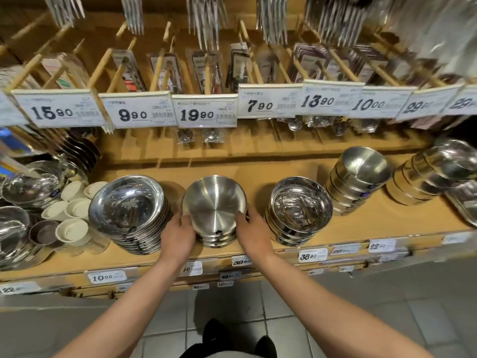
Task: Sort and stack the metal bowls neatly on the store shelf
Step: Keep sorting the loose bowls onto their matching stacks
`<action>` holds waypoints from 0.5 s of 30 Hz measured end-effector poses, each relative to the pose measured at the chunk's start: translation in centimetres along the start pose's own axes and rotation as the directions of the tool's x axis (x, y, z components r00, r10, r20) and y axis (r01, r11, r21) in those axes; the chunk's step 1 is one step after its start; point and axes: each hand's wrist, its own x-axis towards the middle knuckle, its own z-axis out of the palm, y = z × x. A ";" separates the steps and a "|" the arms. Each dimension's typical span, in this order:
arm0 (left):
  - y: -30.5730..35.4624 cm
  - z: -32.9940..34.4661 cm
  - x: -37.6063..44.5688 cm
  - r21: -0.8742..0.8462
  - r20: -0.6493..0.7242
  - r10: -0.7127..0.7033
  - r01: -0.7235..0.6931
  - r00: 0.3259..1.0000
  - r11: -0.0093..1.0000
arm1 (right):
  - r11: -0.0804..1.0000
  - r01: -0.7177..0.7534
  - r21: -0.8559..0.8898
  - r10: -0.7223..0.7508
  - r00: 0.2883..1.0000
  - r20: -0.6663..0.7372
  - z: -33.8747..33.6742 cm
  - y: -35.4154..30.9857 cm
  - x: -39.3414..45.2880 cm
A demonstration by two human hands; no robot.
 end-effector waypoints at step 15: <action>0.9 0.3 0.1 -0.148 -0.002 -0.056 0.055 0.998 0.987 | 0.990 -0.016 -0.138 -0.010 0.983 -0.181 0.7 -0.6 0.2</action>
